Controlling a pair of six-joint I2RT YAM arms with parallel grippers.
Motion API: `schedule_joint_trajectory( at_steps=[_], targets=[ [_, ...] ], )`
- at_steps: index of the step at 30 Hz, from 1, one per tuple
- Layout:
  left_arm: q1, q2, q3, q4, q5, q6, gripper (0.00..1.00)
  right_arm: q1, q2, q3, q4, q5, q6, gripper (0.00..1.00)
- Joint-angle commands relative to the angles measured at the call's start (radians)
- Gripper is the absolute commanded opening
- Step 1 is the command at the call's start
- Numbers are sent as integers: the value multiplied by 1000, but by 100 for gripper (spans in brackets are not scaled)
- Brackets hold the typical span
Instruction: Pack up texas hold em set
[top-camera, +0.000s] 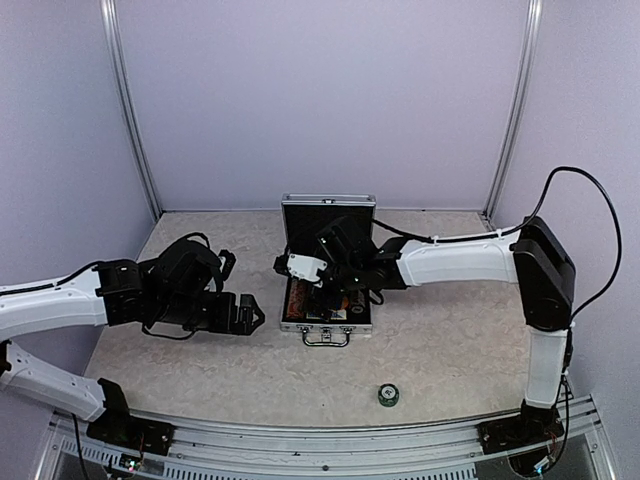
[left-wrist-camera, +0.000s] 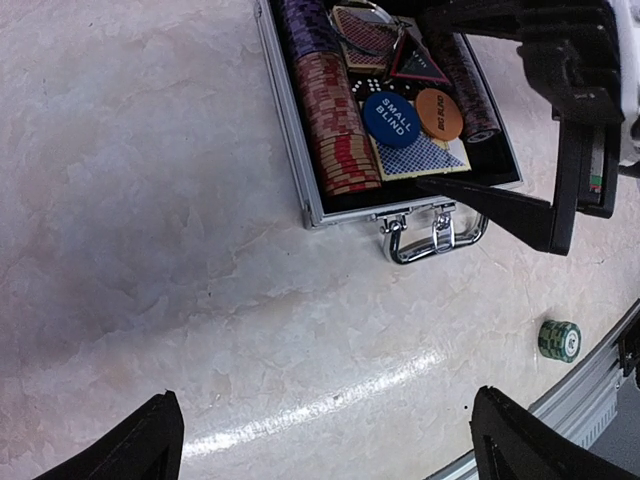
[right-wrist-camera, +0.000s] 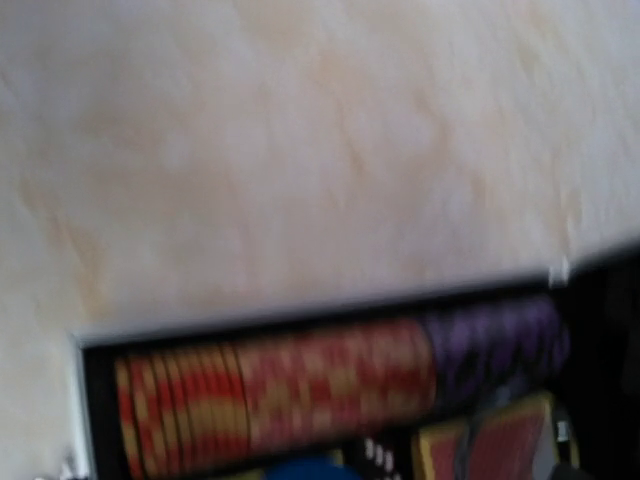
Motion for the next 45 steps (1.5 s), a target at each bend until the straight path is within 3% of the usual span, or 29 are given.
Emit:
schedule_joint_trajectory(
  at_steps=[1, 7, 18, 24, 33, 45],
  targets=[
    [7, -2, -16, 36, 11, 31, 99, 28, -120, -101, 96, 227, 145, 100],
    [7, 31, -26, 87, 26, 67, 99, 29, -392, -348, 171, 326, 515, 100],
    [7, 137, 10, 174, 70, 125, 99, 29, -507, -333, -407, 120, 899, 92],
    [7, 174, 6, 207, 92, 130, 99, 67, -519, -345, -562, 11, 1002, 100],
    [7, 191, 3, 208, 90, 118, 99, 194, -451, -418, -632, 145, 1158, 100],
    [7, 205, 12, 194, 91, 120, 99, 259, -394, -501, -541, 65, 1212, 94]
  ],
)
